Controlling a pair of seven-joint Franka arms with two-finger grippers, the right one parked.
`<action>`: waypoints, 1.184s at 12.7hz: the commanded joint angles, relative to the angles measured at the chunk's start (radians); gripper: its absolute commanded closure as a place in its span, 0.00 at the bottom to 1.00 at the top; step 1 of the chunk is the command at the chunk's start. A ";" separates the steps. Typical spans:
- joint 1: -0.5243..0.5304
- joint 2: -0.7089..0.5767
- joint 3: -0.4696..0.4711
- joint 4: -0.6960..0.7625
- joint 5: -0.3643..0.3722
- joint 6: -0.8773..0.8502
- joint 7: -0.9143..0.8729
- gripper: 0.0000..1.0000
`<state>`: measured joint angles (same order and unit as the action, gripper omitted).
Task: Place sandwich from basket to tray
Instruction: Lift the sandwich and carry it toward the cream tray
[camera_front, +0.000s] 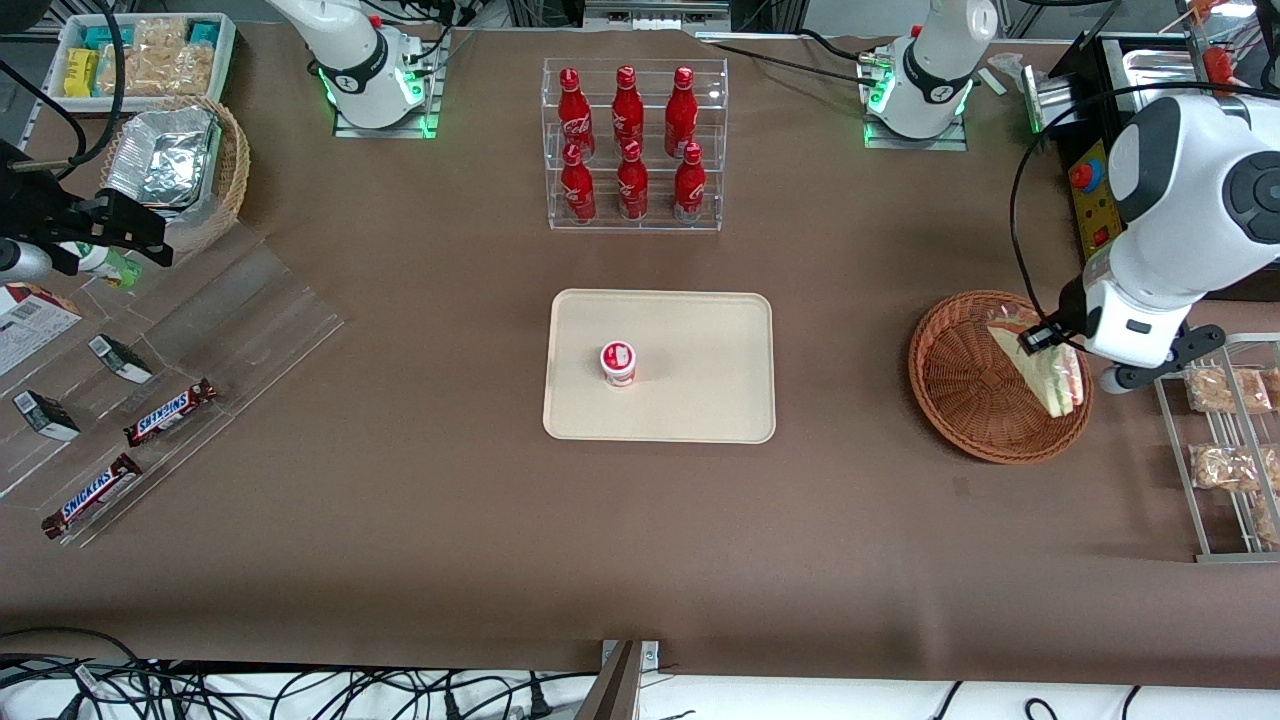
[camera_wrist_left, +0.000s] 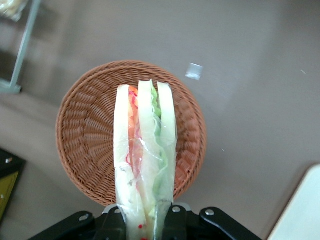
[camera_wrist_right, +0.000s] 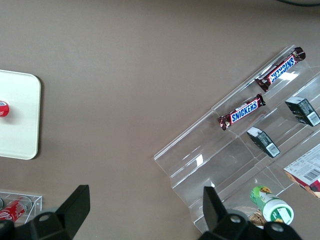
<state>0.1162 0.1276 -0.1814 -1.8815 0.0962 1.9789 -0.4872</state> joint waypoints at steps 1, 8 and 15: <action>0.003 0.007 -0.061 0.041 -0.001 -0.026 0.109 1.00; 0.000 0.013 -0.275 0.085 -0.121 -0.052 0.265 1.00; -0.073 0.131 -0.383 0.082 -0.130 0.058 0.087 1.00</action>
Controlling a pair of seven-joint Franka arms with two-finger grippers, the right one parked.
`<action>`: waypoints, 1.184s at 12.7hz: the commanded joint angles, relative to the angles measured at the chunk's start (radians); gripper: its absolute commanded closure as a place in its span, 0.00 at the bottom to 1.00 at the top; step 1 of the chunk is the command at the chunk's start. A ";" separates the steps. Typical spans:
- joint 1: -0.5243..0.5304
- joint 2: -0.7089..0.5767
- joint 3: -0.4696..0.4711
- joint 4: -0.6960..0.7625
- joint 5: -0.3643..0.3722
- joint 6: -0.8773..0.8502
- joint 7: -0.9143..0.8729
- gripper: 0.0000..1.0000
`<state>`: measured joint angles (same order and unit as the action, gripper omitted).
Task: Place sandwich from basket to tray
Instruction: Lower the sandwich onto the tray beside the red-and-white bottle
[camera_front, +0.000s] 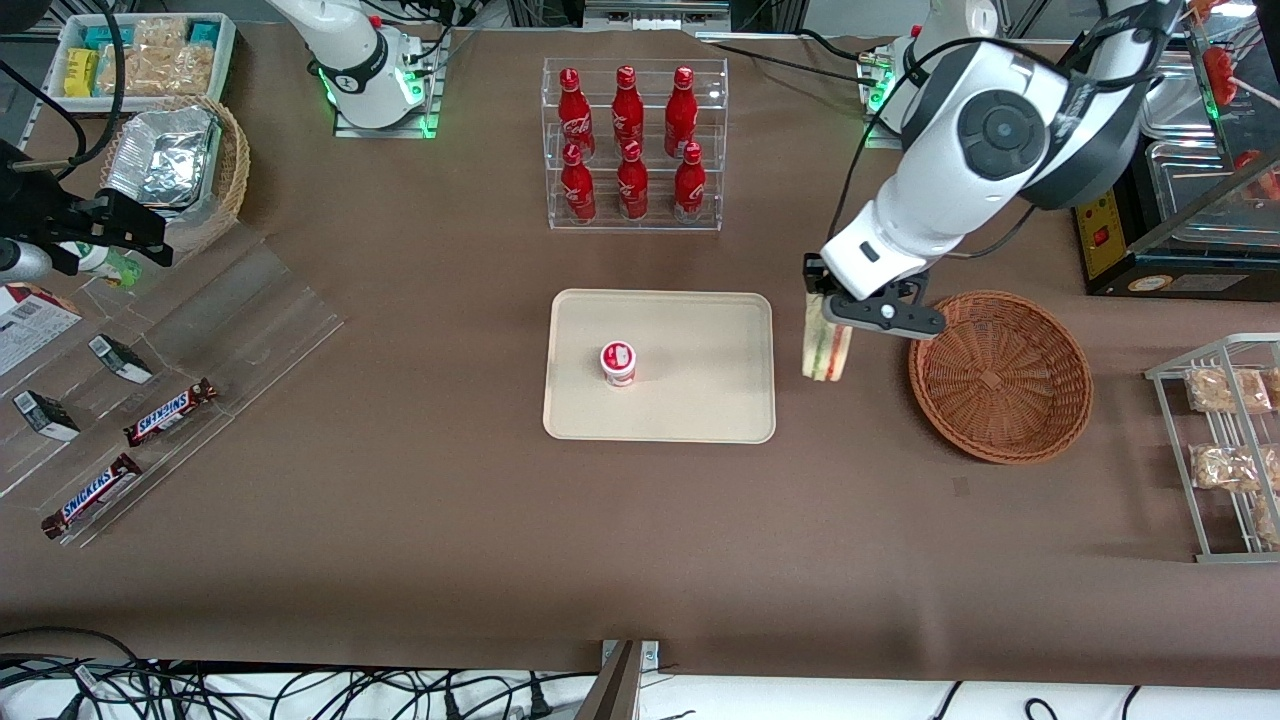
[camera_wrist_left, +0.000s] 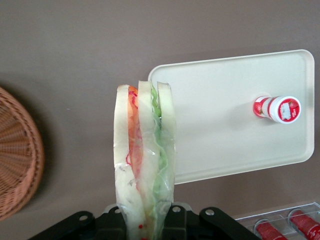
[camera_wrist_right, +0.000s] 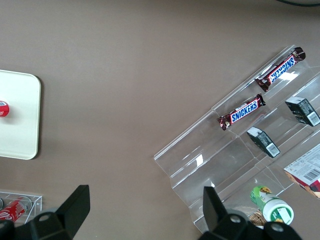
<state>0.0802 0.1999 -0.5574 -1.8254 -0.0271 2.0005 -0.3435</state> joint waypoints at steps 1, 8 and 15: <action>-0.055 0.082 -0.007 0.021 -0.005 0.078 -0.084 1.00; -0.178 0.251 -0.007 0.005 0.240 0.253 -0.377 1.00; -0.221 0.414 -0.007 -0.015 0.524 0.363 -0.577 1.00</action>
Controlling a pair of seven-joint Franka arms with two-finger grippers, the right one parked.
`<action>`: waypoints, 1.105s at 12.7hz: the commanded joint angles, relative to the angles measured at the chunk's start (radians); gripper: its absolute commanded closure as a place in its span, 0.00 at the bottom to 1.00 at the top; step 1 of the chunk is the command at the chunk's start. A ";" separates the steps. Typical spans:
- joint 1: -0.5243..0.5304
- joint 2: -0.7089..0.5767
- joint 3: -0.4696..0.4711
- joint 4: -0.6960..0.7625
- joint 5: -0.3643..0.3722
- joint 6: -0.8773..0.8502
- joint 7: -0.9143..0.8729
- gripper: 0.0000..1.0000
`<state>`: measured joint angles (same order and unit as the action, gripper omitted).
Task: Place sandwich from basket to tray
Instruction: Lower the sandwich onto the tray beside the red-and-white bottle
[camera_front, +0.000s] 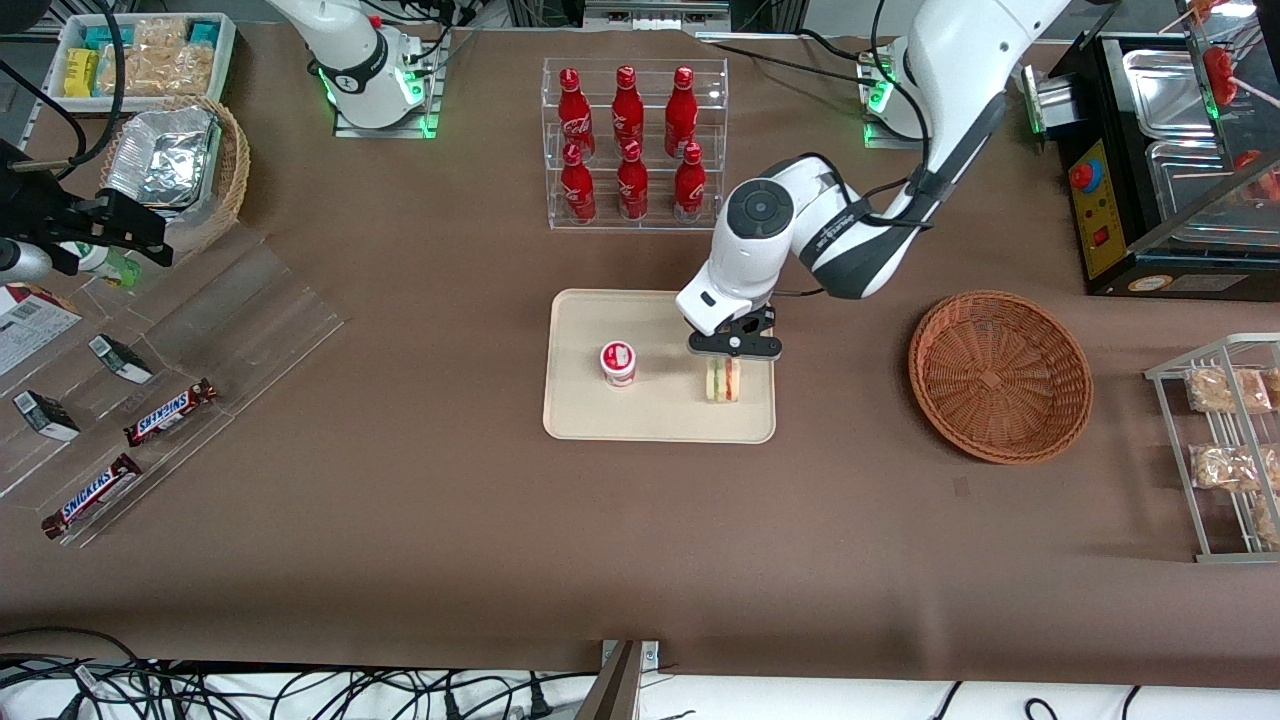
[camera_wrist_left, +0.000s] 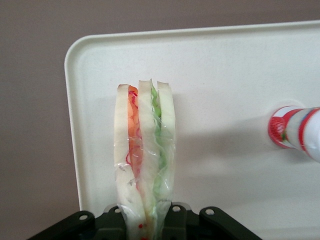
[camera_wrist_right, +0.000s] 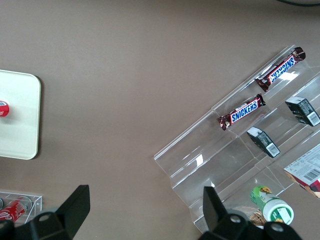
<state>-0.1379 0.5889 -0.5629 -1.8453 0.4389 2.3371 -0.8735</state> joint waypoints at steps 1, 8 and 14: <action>-0.015 0.037 0.000 0.004 0.085 0.027 -0.062 1.00; -0.022 0.063 0.001 0.006 0.124 0.019 -0.084 0.22; -0.003 0.029 -0.002 0.059 0.101 -0.060 -0.093 0.00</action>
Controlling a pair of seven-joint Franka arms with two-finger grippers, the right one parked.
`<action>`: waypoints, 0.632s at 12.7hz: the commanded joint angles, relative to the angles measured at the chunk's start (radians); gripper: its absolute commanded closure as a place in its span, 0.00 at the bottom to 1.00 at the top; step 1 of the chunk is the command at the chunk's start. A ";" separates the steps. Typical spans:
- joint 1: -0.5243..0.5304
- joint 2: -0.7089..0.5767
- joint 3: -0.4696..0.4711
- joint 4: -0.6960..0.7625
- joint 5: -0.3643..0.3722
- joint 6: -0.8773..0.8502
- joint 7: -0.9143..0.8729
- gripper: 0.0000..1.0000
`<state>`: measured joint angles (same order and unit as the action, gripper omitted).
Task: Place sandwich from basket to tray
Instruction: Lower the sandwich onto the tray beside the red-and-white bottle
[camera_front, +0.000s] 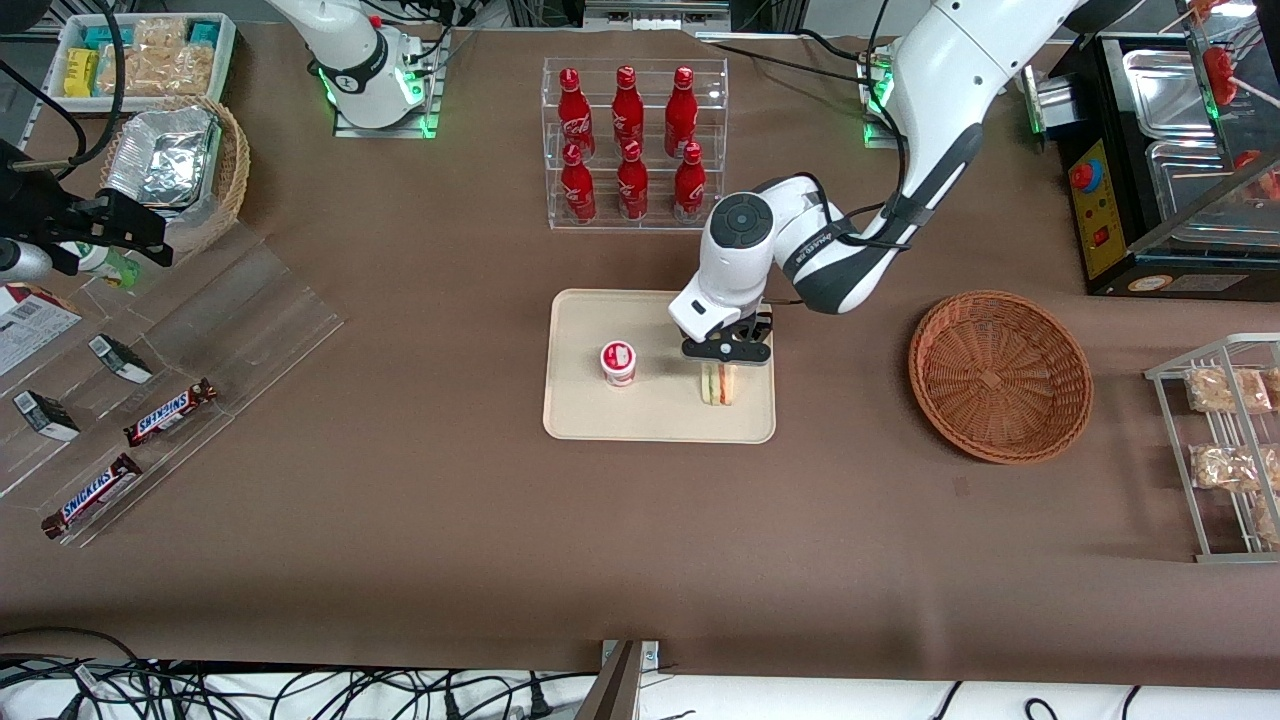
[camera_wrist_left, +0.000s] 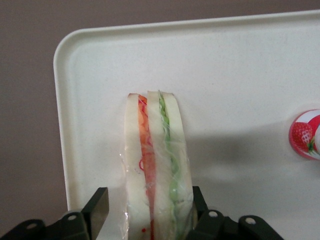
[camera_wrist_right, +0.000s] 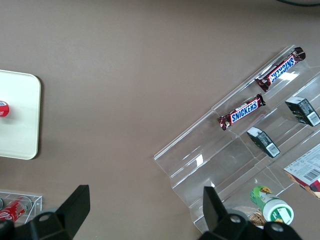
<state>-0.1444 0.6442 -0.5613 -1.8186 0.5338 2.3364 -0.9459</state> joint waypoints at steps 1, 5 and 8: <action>0.003 -0.034 -0.003 0.063 0.003 -0.101 -0.020 0.00; 0.035 -0.073 -0.006 0.198 -0.110 -0.251 -0.008 0.00; 0.091 -0.119 -0.006 0.265 -0.170 -0.314 -0.007 0.00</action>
<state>-0.0888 0.5602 -0.5624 -1.5837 0.4073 2.0728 -0.9588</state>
